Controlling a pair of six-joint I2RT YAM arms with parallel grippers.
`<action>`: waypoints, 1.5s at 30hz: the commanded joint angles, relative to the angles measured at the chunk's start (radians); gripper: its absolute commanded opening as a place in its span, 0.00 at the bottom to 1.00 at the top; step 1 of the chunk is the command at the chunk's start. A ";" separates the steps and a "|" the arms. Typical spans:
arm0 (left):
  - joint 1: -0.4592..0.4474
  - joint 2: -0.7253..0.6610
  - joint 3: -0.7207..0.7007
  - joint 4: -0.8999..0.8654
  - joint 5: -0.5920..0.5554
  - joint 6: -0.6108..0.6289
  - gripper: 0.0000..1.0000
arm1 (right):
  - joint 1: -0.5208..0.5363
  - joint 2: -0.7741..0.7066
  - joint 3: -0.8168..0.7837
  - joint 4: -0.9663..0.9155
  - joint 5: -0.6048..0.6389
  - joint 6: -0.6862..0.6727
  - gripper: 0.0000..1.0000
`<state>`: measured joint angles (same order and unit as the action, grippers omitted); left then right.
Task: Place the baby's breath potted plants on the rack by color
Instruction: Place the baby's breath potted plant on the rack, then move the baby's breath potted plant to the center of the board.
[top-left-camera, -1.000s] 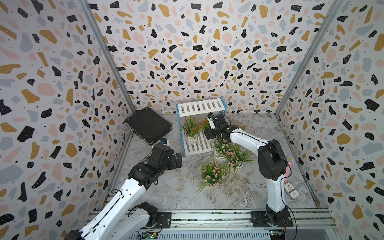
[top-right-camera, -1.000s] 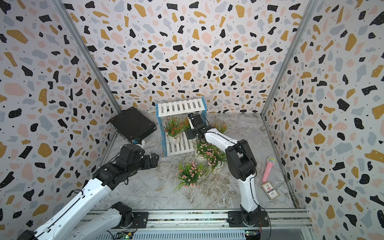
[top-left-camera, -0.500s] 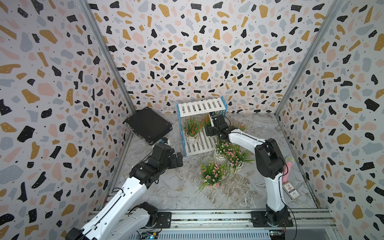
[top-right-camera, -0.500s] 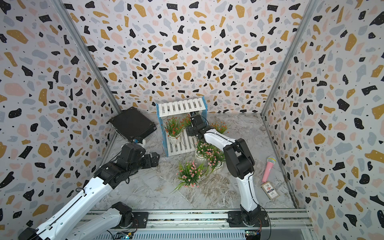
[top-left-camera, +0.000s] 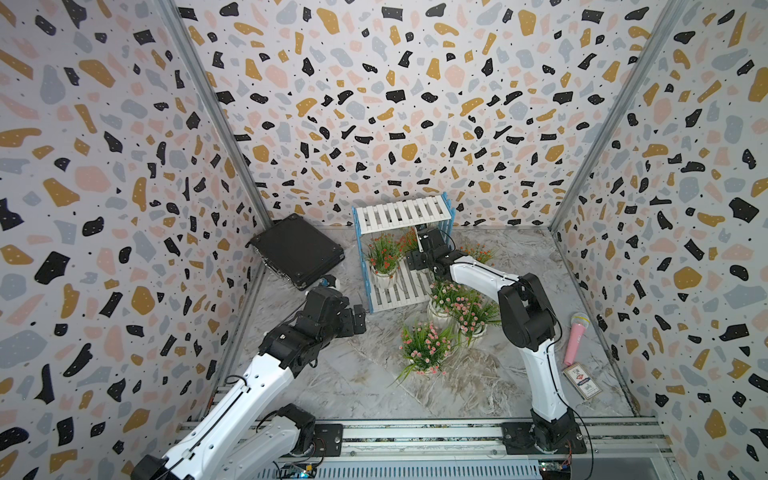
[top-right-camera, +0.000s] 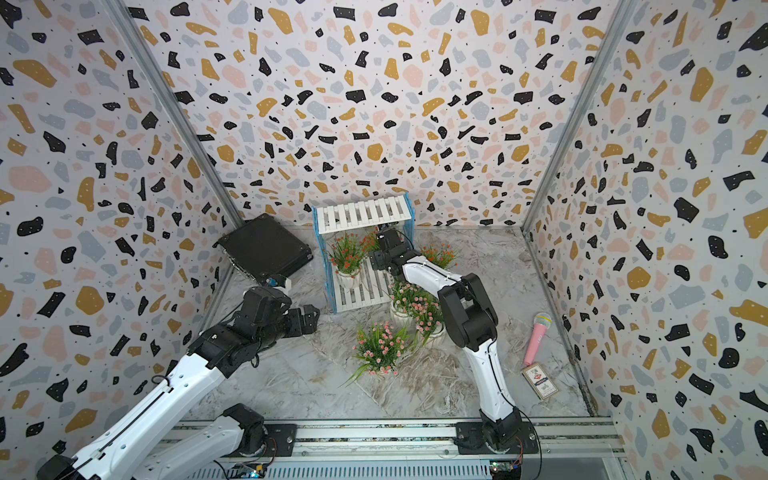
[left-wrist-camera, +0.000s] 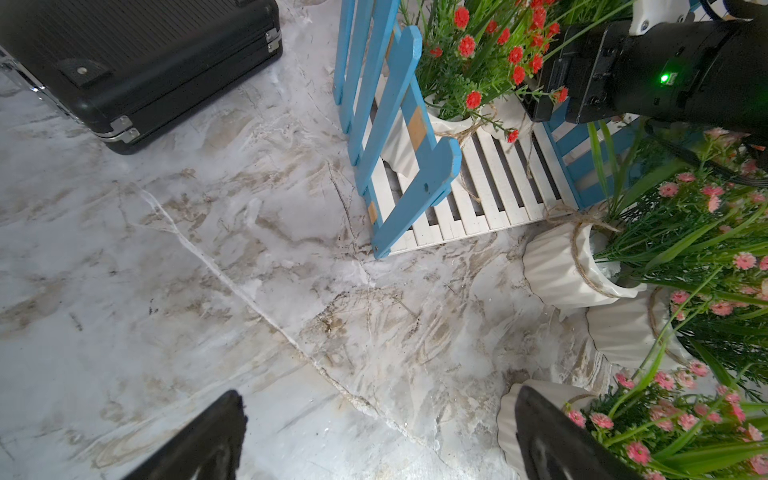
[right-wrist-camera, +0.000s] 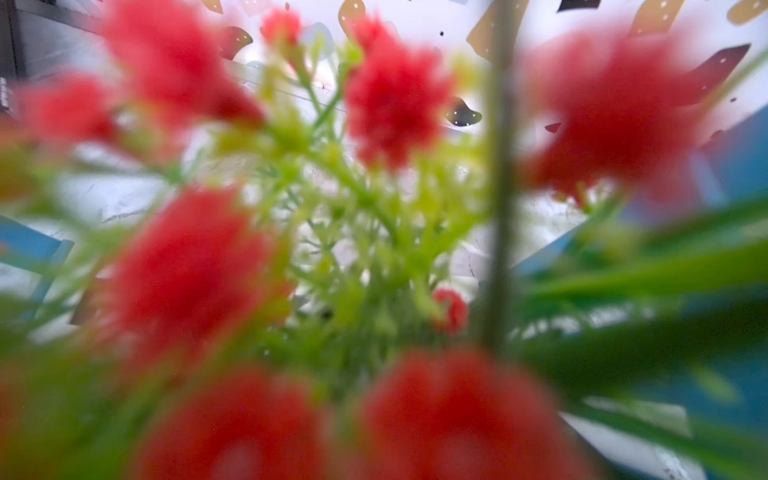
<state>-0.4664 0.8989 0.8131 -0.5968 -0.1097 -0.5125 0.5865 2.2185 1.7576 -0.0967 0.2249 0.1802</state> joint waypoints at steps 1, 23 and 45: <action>0.005 -0.008 -0.002 0.040 0.013 0.011 0.99 | -0.007 -0.091 -0.013 0.013 0.016 -0.010 0.99; 0.004 -0.013 -0.002 0.032 0.017 0.014 0.99 | -0.007 -0.575 -0.393 -0.090 -0.177 -0.030 0.99; -0.179 0.381 0.056 0.303 0.097 0.038 0.99 | -0.293 -1.154 -0.672 -0.283 -0.270 0.111 0.98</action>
<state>-0.6254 1.2354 0.8234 -0.4023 -0.0414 -0.5037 0.3126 1.1187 1.0992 -0.3500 -0.0139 0.2703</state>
